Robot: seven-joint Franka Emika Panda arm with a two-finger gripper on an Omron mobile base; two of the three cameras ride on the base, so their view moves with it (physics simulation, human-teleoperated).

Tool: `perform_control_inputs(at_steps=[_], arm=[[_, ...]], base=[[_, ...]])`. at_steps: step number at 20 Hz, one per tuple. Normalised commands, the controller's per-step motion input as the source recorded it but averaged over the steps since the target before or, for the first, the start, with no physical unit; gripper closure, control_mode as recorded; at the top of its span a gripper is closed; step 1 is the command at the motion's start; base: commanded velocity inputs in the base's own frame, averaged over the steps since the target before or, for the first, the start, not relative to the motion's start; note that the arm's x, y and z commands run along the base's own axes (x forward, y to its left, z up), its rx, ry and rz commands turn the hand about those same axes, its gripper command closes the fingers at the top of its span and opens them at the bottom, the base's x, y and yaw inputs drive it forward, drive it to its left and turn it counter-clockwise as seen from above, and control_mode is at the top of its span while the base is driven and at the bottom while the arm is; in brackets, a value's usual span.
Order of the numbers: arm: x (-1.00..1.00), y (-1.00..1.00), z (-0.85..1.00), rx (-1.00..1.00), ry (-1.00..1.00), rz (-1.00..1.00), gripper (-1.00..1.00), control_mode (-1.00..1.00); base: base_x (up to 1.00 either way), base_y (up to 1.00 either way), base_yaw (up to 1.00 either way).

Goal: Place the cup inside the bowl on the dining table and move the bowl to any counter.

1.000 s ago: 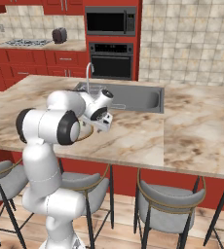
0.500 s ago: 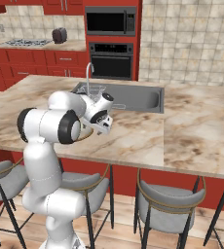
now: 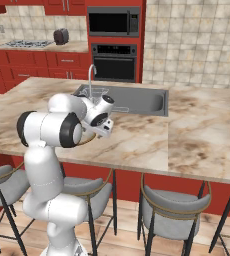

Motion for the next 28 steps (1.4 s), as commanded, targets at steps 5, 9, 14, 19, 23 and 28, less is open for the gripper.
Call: perform_control_inputs(at_steps=[5, 9, 14, 19, 23, 28], arm=[[0.02, 0.05, -0.07, 0.0, 0.0, 0.0, -1.0, -1.0], [0.06, 0.0, -0.16, 0.0, 0.0, 0.0, -1.0, -1.0], [0.02, 0.0, -0.13, 0.0, 0.0, 0.0, -1.0, -1.0], [0.01, 0.0, -0.03, 0.0, 0.0, 0.0, -1.0, -1.0], [0.02, 0.01, 0.0, 0.0, 0.0, 0.0, -1.0, -1.0], [0.02, 0.09, -0.05, 0.0, 0.0, 0.0, -1.0, -1.0]], base=[[0.0, 0.0, 0.0], [0.0, 0.0, 0.0], [0.0, 0.0, 0.0], [0.0, 0.0, 0.0], [0.0, 0.0, 0.0], [0.0, 0.0, 0.0]])
